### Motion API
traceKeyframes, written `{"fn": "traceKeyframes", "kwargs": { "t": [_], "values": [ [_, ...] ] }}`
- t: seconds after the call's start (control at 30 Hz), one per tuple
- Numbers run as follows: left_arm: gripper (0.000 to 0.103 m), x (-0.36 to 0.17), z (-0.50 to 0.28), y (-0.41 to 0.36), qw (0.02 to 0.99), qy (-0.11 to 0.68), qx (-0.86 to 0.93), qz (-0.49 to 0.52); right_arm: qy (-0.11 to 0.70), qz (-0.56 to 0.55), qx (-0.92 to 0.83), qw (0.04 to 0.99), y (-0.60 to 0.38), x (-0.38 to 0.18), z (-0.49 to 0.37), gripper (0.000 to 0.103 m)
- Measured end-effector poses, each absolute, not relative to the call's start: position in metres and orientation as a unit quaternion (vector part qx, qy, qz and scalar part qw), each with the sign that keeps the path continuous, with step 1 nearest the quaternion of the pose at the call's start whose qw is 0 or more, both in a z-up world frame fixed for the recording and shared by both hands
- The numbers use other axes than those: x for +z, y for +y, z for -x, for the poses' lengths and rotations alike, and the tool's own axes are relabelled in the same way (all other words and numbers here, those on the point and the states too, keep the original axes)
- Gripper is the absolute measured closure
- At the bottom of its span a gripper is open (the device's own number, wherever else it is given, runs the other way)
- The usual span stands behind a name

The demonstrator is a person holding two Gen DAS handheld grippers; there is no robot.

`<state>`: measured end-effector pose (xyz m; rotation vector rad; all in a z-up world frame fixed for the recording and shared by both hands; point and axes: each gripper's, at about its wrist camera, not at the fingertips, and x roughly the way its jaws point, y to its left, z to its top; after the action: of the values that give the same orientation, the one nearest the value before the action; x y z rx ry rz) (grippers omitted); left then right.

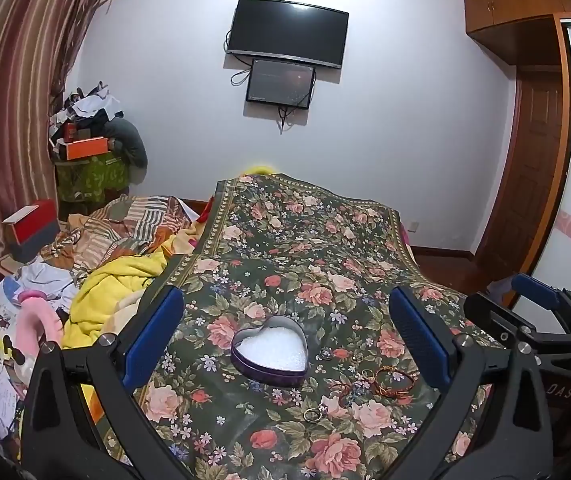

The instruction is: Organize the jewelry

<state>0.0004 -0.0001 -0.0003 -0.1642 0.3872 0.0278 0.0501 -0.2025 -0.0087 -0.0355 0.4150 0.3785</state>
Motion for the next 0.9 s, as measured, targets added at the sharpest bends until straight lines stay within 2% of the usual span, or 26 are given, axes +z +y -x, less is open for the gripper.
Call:
{"fn": "traceKeyframes", "kwargs": {
  "t": [0.9],
  "values": [
    [0.0, -0.005, 0.0, -0.013, 0.978, 0.194, 0.014, 0.079, 0.206, 0.014, 0.182, 0.961, -0.208, -0.011, -0.052, 0.0]
  ]
}}
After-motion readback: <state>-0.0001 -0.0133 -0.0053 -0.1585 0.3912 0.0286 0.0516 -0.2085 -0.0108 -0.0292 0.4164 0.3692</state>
